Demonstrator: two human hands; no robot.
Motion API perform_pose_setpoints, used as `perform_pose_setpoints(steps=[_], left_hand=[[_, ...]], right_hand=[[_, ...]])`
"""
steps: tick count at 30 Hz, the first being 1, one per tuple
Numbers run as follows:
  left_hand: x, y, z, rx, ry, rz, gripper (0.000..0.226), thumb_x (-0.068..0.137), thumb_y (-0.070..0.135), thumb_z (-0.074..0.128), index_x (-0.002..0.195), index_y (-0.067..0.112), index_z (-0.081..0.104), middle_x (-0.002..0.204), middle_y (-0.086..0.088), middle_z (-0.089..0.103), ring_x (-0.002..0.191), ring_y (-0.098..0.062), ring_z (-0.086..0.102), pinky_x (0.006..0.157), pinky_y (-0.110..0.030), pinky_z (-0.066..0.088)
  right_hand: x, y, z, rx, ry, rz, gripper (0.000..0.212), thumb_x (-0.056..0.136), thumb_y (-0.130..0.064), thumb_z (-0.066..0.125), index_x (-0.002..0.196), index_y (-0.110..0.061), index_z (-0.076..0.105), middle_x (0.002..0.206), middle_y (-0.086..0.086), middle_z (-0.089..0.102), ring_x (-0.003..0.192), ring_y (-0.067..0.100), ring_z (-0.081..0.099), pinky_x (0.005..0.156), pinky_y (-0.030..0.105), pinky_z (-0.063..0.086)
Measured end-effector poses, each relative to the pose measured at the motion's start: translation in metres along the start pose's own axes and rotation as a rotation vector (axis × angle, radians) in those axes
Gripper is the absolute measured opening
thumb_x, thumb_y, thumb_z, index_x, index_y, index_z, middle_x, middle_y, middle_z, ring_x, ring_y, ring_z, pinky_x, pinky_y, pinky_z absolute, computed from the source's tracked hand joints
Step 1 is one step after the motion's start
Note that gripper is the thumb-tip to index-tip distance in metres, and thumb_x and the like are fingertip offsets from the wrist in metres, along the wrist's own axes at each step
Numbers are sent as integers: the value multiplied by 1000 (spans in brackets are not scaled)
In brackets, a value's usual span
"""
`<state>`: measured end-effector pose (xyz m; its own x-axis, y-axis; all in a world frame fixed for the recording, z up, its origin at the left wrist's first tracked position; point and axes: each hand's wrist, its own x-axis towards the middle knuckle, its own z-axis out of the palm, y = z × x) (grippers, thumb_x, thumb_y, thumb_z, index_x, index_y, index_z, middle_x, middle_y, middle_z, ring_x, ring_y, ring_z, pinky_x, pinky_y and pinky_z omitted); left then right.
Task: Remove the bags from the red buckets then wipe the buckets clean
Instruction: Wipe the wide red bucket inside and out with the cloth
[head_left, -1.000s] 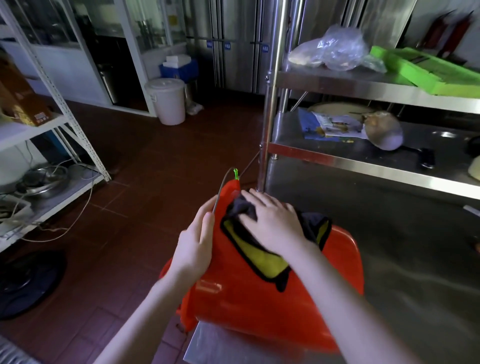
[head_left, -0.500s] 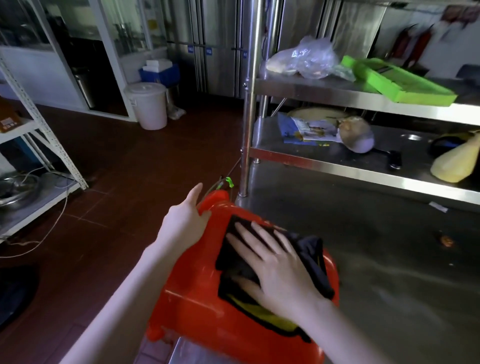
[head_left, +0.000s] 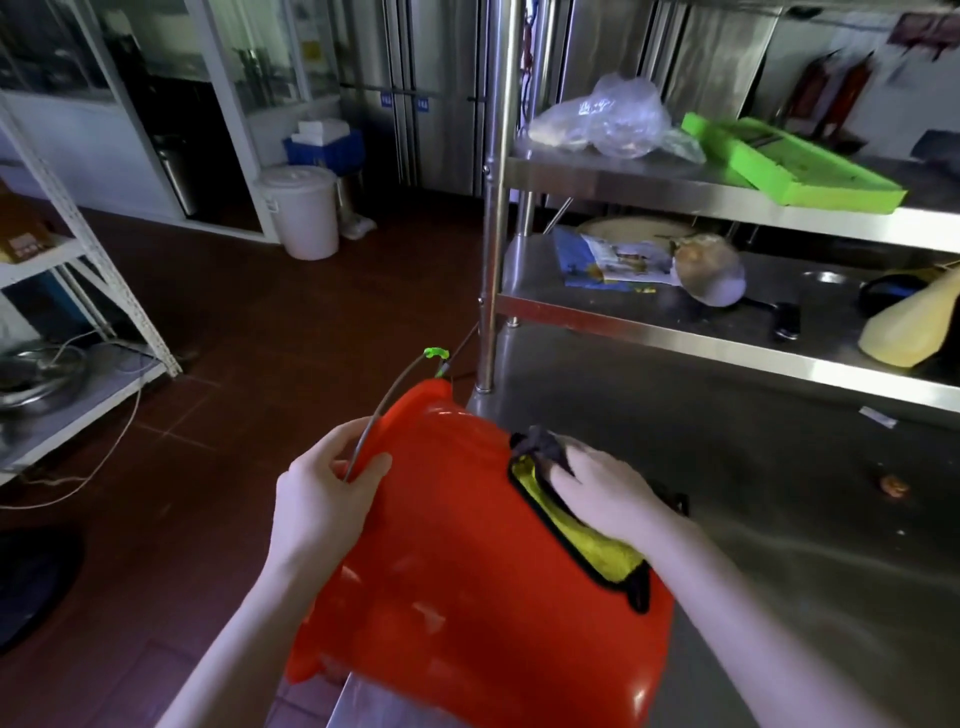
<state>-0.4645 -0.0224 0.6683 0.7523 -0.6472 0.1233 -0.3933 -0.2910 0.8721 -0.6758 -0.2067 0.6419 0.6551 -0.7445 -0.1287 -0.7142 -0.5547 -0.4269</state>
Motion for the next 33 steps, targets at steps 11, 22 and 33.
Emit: perform_pose_setpoints(steps=[11,22,33], left_hand=[[-12,-37,0,-166,11,34,43,90,19,66,118,51,60,88,8,74,78,-15,72,67,-36,60],[-15,-46,-6,-61,51,46,25,91,24,65,100,48,65,78,22,67,69,4,62,55,-9,44],[7,-46,-28,-312,-533,-170,18,82,21,75,95,32,70,84,-9,75,73,-27,73,61,-36,59]], right_hand=[[16,-118,42,-231,230,-401,61,92,-62,26,149,-42,20,160,-13,19,147,21,20,114,53,19],[5,-17,1,-119,69,-121,67,86,-77,13,145,-47,25,154,-21,30,138,14,38,106,39,39],[-112,9,39,-459,398,-441,64,81,-34,49,145,-31,43,154,-7,36,141,22,36,109,50,33]])
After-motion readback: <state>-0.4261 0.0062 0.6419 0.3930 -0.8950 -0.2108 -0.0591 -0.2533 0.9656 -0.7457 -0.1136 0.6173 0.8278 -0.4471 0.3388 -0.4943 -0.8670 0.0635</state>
